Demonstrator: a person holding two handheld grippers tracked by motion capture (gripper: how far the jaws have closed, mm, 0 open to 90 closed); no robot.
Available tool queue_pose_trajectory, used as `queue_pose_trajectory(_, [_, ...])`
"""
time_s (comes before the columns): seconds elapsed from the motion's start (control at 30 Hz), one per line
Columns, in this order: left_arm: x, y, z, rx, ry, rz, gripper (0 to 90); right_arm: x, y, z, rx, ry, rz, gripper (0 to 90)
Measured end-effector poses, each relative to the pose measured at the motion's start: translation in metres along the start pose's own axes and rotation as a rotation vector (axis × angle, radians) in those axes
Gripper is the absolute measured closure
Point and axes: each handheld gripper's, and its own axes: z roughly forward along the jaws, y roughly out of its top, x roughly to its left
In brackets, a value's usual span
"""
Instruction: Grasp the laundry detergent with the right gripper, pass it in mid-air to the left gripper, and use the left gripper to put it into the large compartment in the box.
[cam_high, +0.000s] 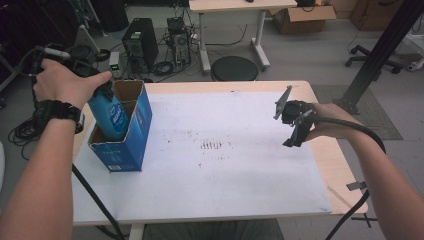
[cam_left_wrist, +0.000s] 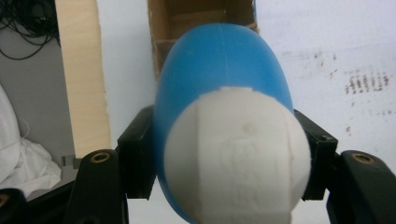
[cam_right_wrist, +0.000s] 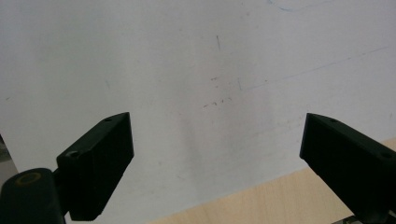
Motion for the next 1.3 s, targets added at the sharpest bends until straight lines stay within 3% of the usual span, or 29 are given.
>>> queue_pose_trajectory(0.43, [0.003, -0.01, 0.06, 0.073, -0.019, -0.006, 37.9, 0.003, 0.002, 0.002, 0.007, 0.009, -0.015, 9.3])
queue_pose_trajectory(0.77, [0.001, -0.015, 0.081, 0.096, -0.014, -0.007, 37.9, 0.003, 0.001, 0.001, 0.008, 0.01, -0.015, 9.2])
queue_pose_trajectory(1.3, [0.001, -0.021, 0.101, 0.119, -0.011, 0.002, 37.8, 0.004, 0.001, 0.004, 0.011, 0.013, -0.014, 9.2])
